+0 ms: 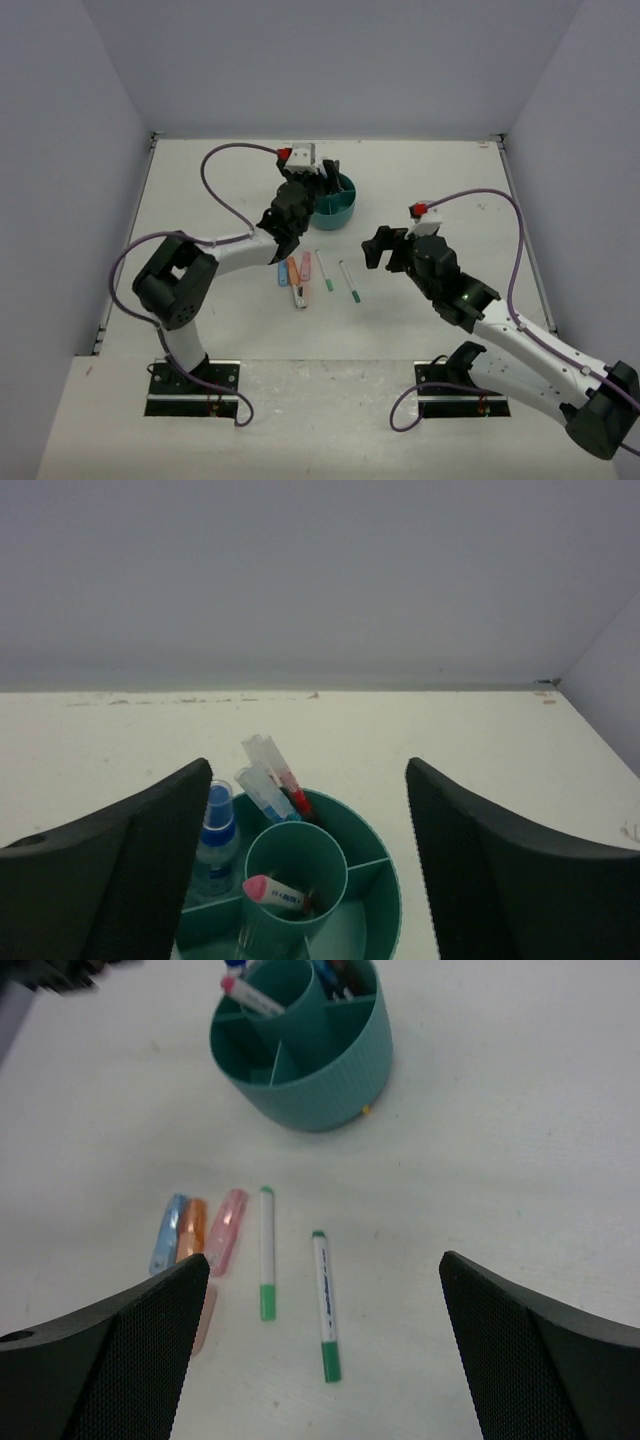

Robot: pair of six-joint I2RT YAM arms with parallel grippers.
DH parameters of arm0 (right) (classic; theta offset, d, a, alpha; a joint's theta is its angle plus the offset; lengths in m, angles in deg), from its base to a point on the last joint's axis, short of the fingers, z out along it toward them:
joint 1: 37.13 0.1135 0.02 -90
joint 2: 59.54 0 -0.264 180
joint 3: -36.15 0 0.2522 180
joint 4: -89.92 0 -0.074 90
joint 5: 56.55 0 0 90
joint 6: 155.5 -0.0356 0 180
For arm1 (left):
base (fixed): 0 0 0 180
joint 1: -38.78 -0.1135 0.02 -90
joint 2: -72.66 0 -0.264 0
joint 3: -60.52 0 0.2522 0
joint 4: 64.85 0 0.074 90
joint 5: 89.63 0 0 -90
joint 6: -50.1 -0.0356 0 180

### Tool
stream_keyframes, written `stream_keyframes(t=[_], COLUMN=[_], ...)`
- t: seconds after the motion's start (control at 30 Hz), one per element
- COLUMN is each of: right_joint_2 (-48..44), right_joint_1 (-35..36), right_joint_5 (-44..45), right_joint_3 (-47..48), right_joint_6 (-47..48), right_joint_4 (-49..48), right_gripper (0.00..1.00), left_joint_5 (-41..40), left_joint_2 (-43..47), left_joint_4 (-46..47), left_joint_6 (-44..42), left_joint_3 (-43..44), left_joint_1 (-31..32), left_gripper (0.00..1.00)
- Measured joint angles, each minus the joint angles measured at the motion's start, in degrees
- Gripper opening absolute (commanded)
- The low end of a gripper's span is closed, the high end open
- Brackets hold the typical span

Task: Sort the stationery into containers
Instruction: Place the pen in the storage box, then pick up the pen from the center of the board.

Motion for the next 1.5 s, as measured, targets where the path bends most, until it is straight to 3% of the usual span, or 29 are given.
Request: stream_keyframes(t=[0.07,0.23,0.4,0.6,0.9,1.23,1.4,1.5], right_joint_2=[5.8,24.5,36.4,40.7,47.6,54.1,53.2,48.1], right_joint_1=[-0.2,-0.3,-0.3,-0.2,0.9,1.2,1.4,1.5], right_joint_5=[-1.9,-8.7,-13.1,-16.8,-18.3,-17.3,-17.4,-18.1], right_joint_3=[4.6,17.4,19.9,19.9,22.2,27.2,26.8,23.7], right_joint_6=[0.8,3.0,3.6,3.7,3.8,4.0,4.5,4.9], right_joint_4=[3.4,11.7,19.7,23.8,25.3,27.5,26.9,25.9], right_gripper=[0.83,0.51,0.43,0.38,0.32,0.01,0.0,0.0], left_joint_5=[-3.6,-9.0,-6.6,-2.0,2.3,3.2,5.8,9.7], left_joint_2=[5.9,24.6,40.7,51.1,55.9,55.3,53.6,52.6], left_joint_4=[-4.5,-23.1,-35.9,-47.7,-55.6,-57.0,-56.3,-53.4], left_joint_6=[0.9,6.0,12.8,18.3,20.5,20.9,21.6,21.5], left_joint_3=[-0.2,2.1,-1.4,-12.2,-16.7,-21.3,-22.9,-23.6], left_joint_1=[1.7,10.1,10.8,10.6,10.6,10.6,10.6,10.6], left_gripper=[0.96,0.99,0.99,1.0,1.0,1.0,1.0,1.0])
